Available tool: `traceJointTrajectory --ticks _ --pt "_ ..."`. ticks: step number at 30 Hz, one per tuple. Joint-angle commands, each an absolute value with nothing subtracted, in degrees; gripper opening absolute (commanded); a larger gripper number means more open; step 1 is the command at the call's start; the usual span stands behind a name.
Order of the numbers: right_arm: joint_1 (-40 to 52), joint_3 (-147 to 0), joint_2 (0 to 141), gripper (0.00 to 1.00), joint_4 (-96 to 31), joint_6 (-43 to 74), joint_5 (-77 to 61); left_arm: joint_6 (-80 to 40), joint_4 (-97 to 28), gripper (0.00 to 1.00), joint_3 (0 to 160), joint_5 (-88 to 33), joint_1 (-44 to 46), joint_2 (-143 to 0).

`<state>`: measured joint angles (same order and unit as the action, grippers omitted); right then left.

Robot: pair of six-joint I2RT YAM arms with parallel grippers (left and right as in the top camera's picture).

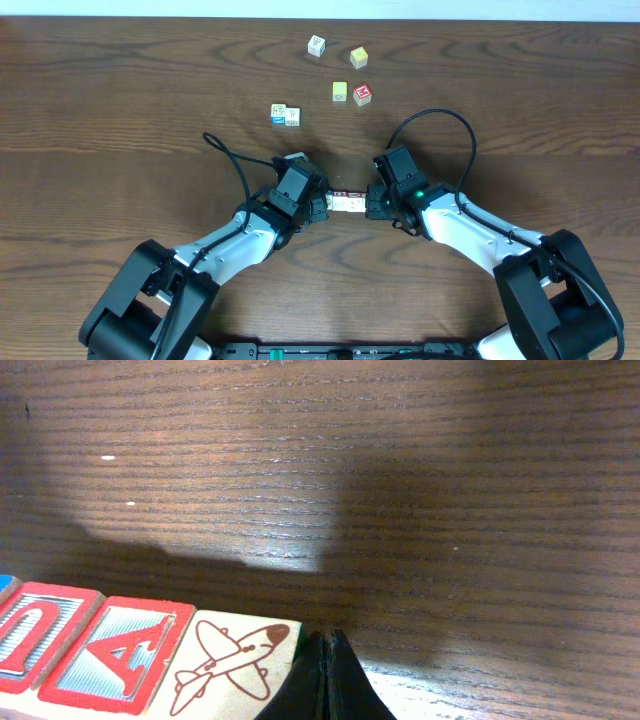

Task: Lift 4 blocks

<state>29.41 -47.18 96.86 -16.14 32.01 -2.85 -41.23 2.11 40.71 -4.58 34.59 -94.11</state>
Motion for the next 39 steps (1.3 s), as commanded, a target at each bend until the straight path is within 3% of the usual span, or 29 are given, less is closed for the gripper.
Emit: traceJointTrajectory --ticks 1,39 --pt "31.62 -50.43 97.21 0.01 -14.35 33.82 -24.51 -43.44 5.04 0.07 43.35 -21.21 37.67 -94.30" --pt "27.68 -50.65 97.21 0.01 -16.53 38.15 -24.25 -50.28 2.81 0.07 43.35 -16.82 37.50 -94.30"
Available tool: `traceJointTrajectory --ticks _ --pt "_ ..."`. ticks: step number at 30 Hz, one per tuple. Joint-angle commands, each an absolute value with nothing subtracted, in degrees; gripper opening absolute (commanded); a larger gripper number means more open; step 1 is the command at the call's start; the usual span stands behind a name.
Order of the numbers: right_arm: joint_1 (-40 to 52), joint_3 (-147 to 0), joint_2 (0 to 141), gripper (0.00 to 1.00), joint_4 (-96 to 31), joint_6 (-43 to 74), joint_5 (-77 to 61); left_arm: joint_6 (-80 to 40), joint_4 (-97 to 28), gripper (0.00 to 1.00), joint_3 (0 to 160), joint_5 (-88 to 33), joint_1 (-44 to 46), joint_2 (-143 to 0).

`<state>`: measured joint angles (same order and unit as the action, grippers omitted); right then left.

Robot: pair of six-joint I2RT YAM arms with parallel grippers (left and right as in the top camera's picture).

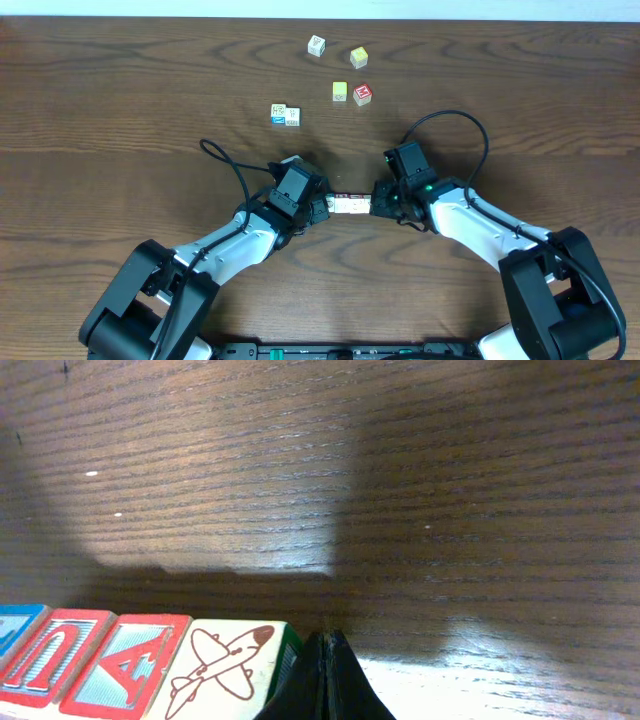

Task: Lift 4 blocks

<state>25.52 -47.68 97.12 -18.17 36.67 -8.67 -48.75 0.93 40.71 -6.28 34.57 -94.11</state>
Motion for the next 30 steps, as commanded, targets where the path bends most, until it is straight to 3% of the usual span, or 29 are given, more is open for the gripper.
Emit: traceJointTrajectory --ticks 1,30 --pt "27.68 -50.65 97.21 0.01 -16.53 38.15 -24.25 -50.28 2.81 0.07 43.35 -16.80 37.50 -94.30" --pt "27.75 -50.65 97.21 0.01 -19.27 36.53 -22.55 -50.04 1.13 0.07 43.35 -15.35 36.93 -94.30"
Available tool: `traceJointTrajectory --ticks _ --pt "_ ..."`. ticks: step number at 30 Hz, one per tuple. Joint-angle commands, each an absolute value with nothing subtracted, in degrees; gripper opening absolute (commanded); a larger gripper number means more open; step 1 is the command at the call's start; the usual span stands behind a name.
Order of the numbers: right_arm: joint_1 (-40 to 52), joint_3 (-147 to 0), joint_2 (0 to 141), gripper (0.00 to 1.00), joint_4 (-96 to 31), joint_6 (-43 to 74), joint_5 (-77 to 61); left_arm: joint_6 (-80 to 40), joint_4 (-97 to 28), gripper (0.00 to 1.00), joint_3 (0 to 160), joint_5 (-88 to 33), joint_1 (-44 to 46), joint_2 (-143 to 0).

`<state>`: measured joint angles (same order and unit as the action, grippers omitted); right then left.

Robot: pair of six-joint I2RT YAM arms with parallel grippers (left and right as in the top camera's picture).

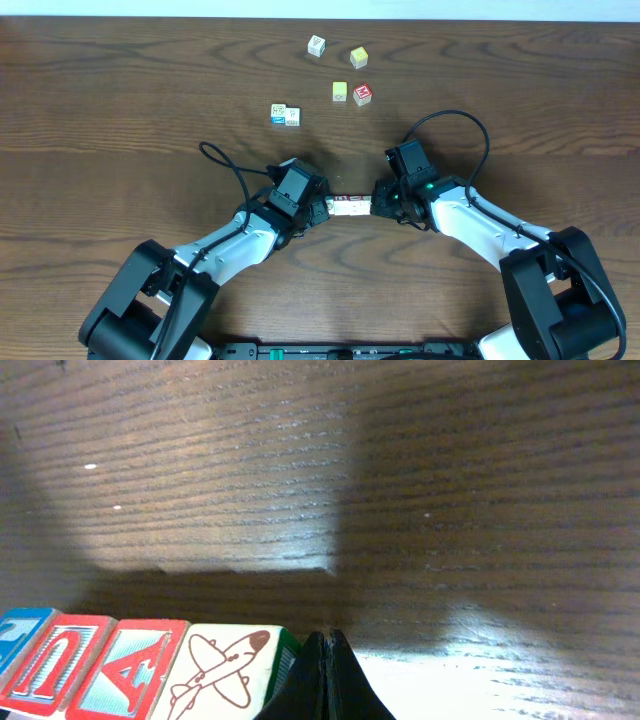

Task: Lift 4 blocks

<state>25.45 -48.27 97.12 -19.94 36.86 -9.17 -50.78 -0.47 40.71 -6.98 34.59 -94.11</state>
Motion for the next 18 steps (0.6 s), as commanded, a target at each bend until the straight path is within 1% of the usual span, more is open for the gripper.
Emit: traceJointTrajectory --ticks 1,18 --pt "27.75 -50.63 97.21 0.01 -19.33 36.01 -22.55 -49.43 1.08 0.07 43.35 -15.38 36.93 -94.30" --pt "27.68 -50.65 97.21 0.01 -21.47 30.76 -22.76 -43.92 -1.21 0.07 43.35 -15.79 36.93 -94.30"
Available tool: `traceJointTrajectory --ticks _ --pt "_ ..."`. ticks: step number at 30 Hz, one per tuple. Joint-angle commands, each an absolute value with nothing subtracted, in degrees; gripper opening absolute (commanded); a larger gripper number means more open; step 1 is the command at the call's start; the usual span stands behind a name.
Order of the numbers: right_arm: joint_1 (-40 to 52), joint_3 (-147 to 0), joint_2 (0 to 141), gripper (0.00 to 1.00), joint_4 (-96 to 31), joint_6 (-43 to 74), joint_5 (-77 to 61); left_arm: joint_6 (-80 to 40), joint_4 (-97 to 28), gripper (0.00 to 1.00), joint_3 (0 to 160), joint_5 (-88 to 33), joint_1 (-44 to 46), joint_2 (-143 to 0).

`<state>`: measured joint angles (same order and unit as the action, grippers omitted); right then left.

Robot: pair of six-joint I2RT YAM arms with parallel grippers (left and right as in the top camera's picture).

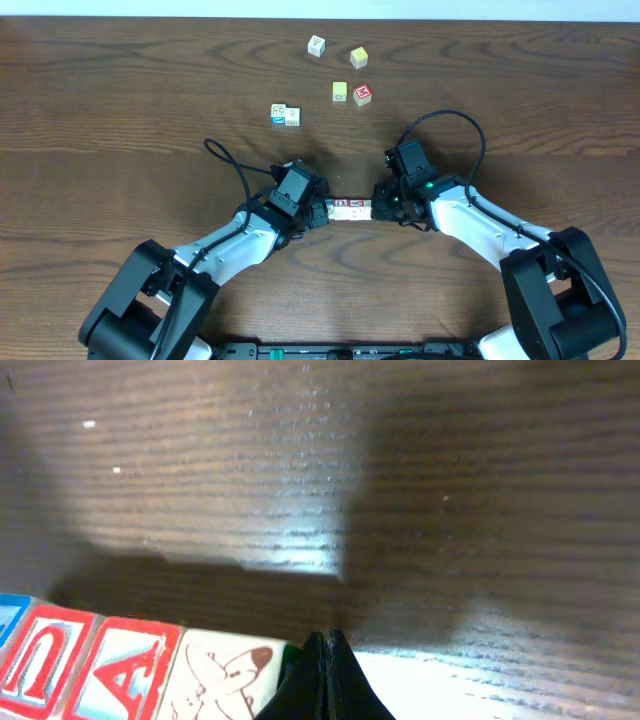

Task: Lift 4 blocks

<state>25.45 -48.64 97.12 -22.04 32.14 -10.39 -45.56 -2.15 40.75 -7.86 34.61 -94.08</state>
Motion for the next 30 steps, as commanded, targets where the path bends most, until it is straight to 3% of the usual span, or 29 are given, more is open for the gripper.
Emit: traceJointTrajectory --ticks 1,30 --pt "27.68 -50.63 97.21 0.01 -21.65 30.76 -22.79 -43.92 -1.28 0.07 43.35 -15.81 36.91 -94.30" --pt "27.68 -50.65 97.21 0.01 -22.85 30.55 -22.48 -43.92 -1.48 0.07 43.35 -15.99 36.93 -94.30"
